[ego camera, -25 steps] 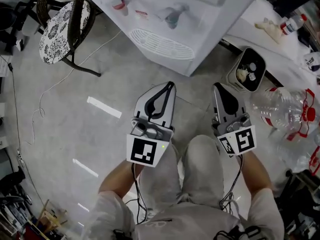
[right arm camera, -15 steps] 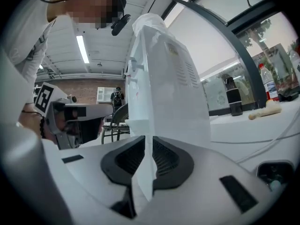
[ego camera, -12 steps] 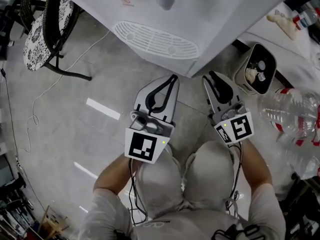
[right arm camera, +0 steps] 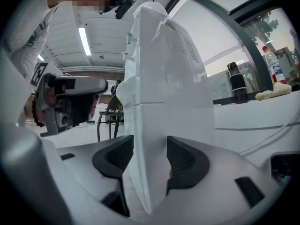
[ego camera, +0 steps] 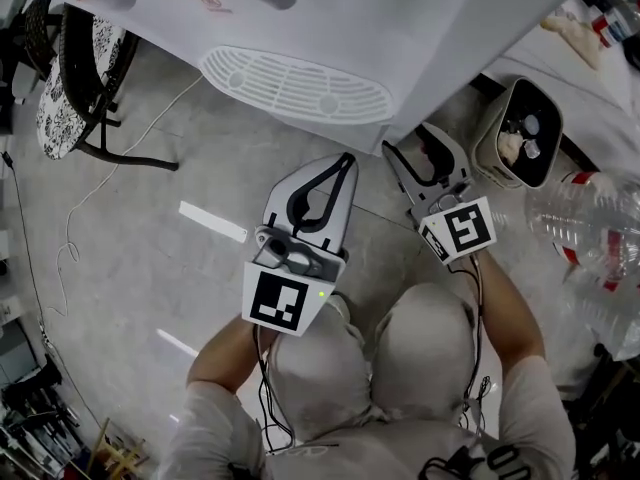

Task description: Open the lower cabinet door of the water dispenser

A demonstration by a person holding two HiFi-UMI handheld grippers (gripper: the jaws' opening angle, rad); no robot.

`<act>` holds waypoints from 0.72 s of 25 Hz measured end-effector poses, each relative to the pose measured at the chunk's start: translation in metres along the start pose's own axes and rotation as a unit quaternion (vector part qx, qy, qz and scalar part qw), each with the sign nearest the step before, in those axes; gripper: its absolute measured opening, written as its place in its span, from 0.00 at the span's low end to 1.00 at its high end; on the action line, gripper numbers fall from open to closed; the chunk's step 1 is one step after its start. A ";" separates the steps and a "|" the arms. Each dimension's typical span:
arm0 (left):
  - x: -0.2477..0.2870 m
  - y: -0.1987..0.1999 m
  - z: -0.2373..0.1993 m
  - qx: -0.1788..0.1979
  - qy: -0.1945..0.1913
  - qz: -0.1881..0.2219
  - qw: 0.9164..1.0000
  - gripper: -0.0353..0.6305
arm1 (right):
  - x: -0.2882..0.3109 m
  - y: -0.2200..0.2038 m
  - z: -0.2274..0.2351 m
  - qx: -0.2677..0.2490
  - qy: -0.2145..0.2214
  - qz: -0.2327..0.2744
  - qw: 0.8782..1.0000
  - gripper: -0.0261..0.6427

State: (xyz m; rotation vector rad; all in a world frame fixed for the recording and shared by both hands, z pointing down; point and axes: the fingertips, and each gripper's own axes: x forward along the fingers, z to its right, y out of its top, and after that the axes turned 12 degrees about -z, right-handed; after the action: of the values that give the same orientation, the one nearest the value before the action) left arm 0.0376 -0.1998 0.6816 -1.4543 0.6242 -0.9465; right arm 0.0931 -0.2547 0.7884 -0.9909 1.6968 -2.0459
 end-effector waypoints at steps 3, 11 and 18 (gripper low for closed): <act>-0.003 -0.001 0.000 0.003 -0.002 0.002 1.000 0.06 | 0.004 0.000 0.003 0.001 -0.009 0.011 1.000 0.36; 0.013 -0.026 -0.002 0.025 0.006 -0.011 1.000 0.06 | 0.006 0.001 0.006 0.004 -0.032 0.033 0.999 0.36; 0.005 -0.018 0.007 0.008 0.004 -0.001 1.000 0.06 | 0.004 0.001 0.005 0.014 -0.034 0.036 0.999 0.32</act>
State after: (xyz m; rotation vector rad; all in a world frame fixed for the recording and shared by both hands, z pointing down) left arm 0.0429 -0.1982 0.7007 -1.4382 0.6201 -0.9572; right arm 0.0938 -0.2614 0.7893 -0.9649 1.6416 -1.9634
